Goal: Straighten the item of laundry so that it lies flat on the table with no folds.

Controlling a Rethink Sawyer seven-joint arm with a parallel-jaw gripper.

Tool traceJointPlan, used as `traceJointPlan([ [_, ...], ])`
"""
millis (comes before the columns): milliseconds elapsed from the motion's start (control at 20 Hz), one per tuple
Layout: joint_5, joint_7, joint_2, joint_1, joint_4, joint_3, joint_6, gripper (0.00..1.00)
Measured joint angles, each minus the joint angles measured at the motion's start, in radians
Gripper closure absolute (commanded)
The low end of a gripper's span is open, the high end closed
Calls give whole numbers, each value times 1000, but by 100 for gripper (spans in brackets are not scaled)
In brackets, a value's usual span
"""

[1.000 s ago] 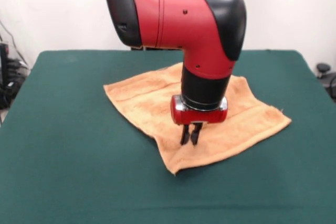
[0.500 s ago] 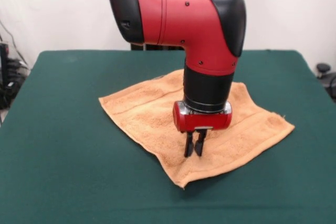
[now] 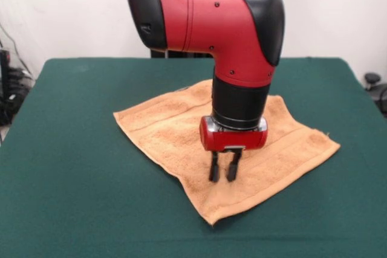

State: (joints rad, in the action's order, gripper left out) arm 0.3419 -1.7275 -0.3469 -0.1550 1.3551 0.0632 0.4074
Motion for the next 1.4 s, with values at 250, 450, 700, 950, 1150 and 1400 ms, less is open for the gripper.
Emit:
traceJointPlan([
  [250, -5, 0, 1, -1, -6, 0, 0, 0],
  [450, -11, 0, 1, 0, -5, -1, 0, 0],
  [700, -28, 0, -1, 4, 5, -6, 2, 0],
  [950, -59, 0, -24, 19, 44, -12, 53, 0],
  [1150, -99, 0, -75, 37, 106, -20, 160, 0],
  [1400, -143, 0, -206, 60, 226, -37, 331, 0],
])
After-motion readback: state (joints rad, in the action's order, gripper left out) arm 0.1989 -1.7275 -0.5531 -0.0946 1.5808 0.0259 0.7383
